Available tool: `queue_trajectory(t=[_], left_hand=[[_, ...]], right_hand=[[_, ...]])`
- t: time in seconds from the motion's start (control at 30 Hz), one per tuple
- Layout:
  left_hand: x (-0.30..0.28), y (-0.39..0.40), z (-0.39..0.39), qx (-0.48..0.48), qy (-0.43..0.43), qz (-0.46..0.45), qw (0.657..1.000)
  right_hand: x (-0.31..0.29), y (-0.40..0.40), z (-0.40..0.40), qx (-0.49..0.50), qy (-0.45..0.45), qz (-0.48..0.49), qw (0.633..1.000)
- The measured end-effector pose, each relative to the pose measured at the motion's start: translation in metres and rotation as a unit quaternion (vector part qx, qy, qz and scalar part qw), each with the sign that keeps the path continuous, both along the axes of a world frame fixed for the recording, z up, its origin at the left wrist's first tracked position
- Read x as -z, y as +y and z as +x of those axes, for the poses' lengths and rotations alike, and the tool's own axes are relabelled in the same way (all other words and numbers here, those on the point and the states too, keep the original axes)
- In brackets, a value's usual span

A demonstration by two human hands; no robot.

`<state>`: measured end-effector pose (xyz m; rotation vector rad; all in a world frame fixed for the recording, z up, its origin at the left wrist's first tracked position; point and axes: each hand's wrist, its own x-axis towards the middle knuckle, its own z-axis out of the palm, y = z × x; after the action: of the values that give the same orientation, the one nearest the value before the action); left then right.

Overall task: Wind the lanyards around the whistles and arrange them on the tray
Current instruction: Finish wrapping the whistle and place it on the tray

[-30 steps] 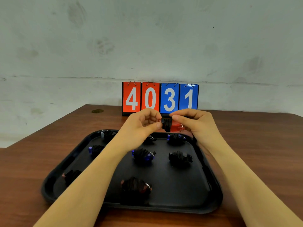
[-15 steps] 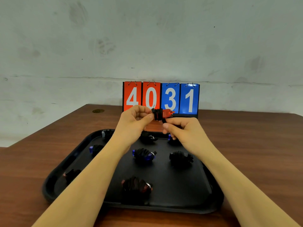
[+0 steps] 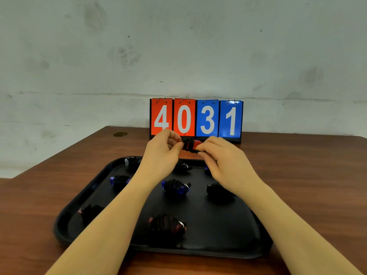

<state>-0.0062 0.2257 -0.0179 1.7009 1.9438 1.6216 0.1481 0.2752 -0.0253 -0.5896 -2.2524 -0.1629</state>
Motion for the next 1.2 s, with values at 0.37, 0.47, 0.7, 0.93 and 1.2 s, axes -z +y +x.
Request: queue_trajectory(t=[0.37,0.47,0.7,0.93,1.2], left_hand=[[-0.001,-0.006,0.003,0.092,0.007,-0.015,0.996],[-0.003,-0.007,0.004,0.11,-0.001,-0.008,0.994],[-0.005,-0.011,0.004,0.177,-0.051,-0.005,0.983],[-0.007,-0.014,0.003,0.241,-0.111,0.006,0.964],[-0.006,-0.012,0.003,0.266,-0.174,0.017,0.948]], right_hand=[[0.002,0.001,0.002,-0.027,0.201,-0.146,0.968],[-0.002,-0.003,0.003,-0.042,0.263,-0.251,0.931],[-0.013,-0.001,0.011,-0.134,0.335,-0.408,0.839],[-0.019,0.001,0.015,-0.236,0.335,-0.543,0.733],[-0.016,-0.001,0.006,-0.273,0.401,-0.601,0.635]])
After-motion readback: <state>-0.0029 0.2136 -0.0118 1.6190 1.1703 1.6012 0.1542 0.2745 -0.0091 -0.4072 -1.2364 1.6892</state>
